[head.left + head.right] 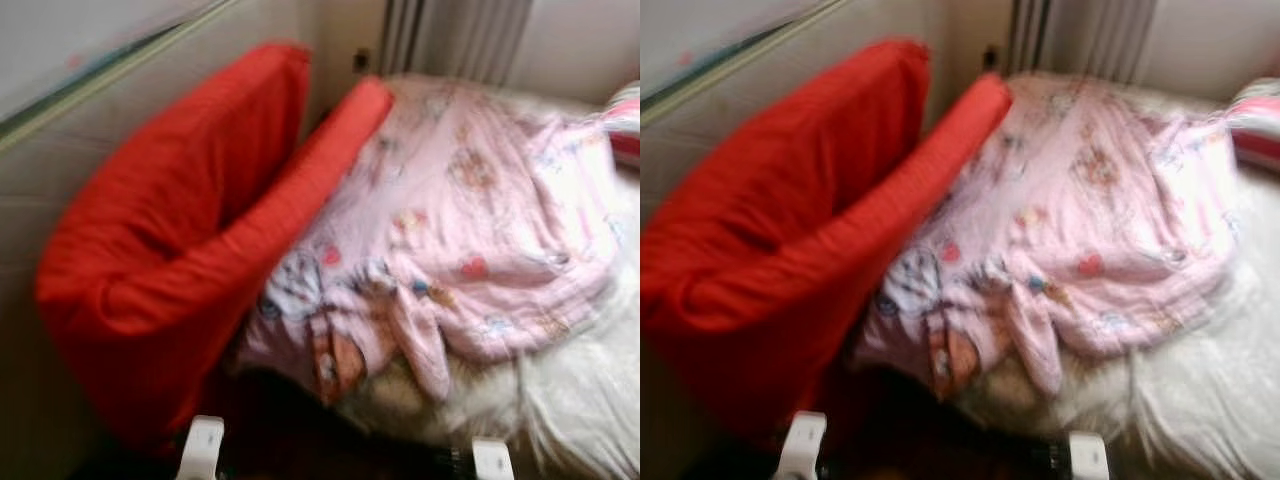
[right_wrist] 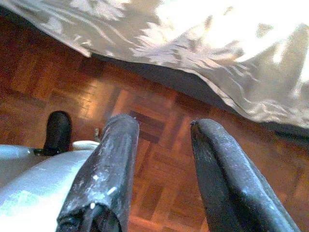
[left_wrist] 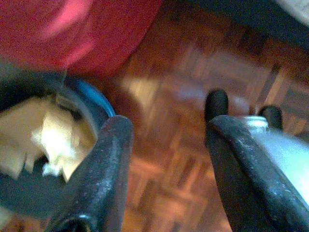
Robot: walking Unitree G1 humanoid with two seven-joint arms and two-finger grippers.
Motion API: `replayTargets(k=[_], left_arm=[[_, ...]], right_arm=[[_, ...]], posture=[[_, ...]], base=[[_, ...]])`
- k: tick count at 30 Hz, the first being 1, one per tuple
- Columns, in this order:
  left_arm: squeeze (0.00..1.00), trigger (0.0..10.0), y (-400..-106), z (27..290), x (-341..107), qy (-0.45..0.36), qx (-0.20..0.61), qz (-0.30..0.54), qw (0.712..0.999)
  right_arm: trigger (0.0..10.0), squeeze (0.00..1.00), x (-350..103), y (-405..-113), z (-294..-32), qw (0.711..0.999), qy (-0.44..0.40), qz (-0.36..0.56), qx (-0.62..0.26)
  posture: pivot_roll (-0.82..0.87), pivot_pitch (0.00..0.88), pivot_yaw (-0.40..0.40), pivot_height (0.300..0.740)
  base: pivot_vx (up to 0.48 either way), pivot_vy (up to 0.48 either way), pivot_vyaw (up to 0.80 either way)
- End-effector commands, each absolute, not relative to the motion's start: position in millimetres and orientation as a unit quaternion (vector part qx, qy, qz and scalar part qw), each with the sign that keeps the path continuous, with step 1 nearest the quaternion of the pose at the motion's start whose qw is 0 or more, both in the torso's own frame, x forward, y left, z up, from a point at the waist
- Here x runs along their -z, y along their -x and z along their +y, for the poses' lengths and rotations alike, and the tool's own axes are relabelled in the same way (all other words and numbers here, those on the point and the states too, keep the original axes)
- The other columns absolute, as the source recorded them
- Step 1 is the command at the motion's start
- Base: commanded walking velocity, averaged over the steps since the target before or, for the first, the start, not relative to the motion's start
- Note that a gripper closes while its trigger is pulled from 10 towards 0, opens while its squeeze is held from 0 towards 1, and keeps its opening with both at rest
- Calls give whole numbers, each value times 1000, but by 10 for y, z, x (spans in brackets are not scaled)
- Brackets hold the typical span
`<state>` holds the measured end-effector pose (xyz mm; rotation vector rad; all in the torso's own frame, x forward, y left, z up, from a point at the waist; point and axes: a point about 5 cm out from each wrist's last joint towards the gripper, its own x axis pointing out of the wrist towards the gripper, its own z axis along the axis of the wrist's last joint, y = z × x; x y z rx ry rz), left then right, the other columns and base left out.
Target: Clean up the room
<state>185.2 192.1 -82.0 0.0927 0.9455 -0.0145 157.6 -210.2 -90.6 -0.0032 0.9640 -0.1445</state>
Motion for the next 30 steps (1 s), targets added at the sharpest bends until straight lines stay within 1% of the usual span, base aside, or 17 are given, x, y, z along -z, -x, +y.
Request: replayTargets(k=[1, 11, 13, 17, 22, 30], left_arm=[[0, 10000, -1831, 1939, 830, -47, 6, 461, 886], [0, 10000, -1866, 1935, 813, -46, 6, 455, 889], [0, 10000, -1877, 1932, 808, -46, 7, 453, 890], [0, 10000, -1891, 1927, 801, -46, 6, 451, 891], [0, 10000, -1916, 1914, 789, -44, 8, 447, 894], [0, 10000, -1924, 1893, 786, -42, 11, 443, 895]], right_arm=[[10000, 0, 949, -1487, -2068, 877, -5, 476, 70], [10000, 0, 886, -1615, -2108, 889, -26, 448, 91], [10000, 0, 864, -1638, -2164, 891, -36, 439, 106], [10000, 0, 839, -1680, -2195, 894, -46, 431, 114], [10000, 0, 827, -1730, -2164, 892, -81, 424, 138], [10000, 0, 830, -1734, -2146, 891, -78, 426, 134]], posture=[[-93, 124, 18, 740], [-96, 135, 17, 740], [-98, 136, 16, 740], [-94, 141, 14, 740], [-91, 136, 12, 740], [-93, 131, 14, 740]], base=[[0, 0, 712], [0, 0, 0], [0, 0, 0], [0, 0, 0], [0, 0, 0], [0, 0, 0]])
